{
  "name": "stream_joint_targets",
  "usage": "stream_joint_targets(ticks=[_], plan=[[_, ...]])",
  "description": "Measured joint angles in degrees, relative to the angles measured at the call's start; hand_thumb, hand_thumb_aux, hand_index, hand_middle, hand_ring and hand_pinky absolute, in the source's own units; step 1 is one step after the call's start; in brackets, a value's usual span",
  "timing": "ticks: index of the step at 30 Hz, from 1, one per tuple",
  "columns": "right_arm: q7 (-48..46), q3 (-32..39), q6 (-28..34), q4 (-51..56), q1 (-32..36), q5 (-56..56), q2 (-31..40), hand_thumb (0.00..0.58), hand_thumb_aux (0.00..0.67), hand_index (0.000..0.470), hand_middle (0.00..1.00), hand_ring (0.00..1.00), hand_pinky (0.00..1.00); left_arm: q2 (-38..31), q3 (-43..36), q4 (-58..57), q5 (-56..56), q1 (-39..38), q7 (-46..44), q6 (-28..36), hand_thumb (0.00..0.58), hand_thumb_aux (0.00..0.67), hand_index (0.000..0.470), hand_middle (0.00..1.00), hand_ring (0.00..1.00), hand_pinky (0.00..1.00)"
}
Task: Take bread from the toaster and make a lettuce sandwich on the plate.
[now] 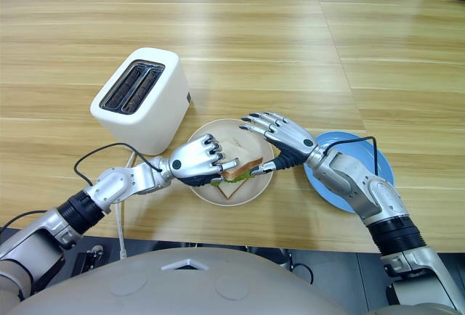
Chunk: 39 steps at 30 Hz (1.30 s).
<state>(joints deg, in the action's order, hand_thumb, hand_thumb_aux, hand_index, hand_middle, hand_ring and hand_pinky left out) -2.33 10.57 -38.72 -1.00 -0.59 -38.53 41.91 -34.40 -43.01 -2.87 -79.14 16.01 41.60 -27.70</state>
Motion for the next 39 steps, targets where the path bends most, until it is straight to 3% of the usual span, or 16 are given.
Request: stream_joint_targets(ticks=[9,19,29,30,33,39], plan=[[-5.8,-1.1,-1.5,-3.9,-3.8,7.1,1.7,0.0,0.0,0.0,0.0,0.0,0.0,0.2,-1.1,-3.3,0.6,0.4,-1.7,-1.4,0.58,0.67,0.46,1.0,1.0,1.0],[-16.8,5.9,0.3,-0.1,-3.6,7.3,1.5,0.0,0.0,0.0,0.0,0.0,0.0,0.3,-1.8,-4.5,0.7,0.5,-1.9,-2.4,0.58,0.67,0.46,1.0,1.0,1.0],[-17.9,10.8,0.0,6.2,3.7,3.4,-0.7,0.0,0.0,0.0,0.0,0.0,0.0,0.3,-2.0,-6.4,0.7,0.6,-2.4,-2.1,0.58,0.67,0.46,1.0,1.0,1.0],[-17.9,11.1,0.0,6.4,4.1,2.9,-0.9,0.0,0.0,0.0,0.0,0.0,0.0,0.3,-2.0,-6.6,0.7,0.6,-2.4,-2.0,0.0,0.0,0.0,0.0,0.0,0.0],[-17.8,12.1,0.0,6.9,5.1,1.7,-1.0,0.0,0.0,0.0,0.0,0.0,0.0,0.3,-1.1,-6.5,4.6,0.1,-4.3,-3.6,0.0,0.0,0.0,0.0,0.0,0.0],[-16.7,12.6,0.3,6.9,5.1,-0.2,-1.3,0.0,0.0,0.0,0.0,0.0,0.0,-6.7,8.3,6.1,30.0,-2.8,-18.4,-11.7,0.0,0.0,0.0,0.0,0.0,0.0]])
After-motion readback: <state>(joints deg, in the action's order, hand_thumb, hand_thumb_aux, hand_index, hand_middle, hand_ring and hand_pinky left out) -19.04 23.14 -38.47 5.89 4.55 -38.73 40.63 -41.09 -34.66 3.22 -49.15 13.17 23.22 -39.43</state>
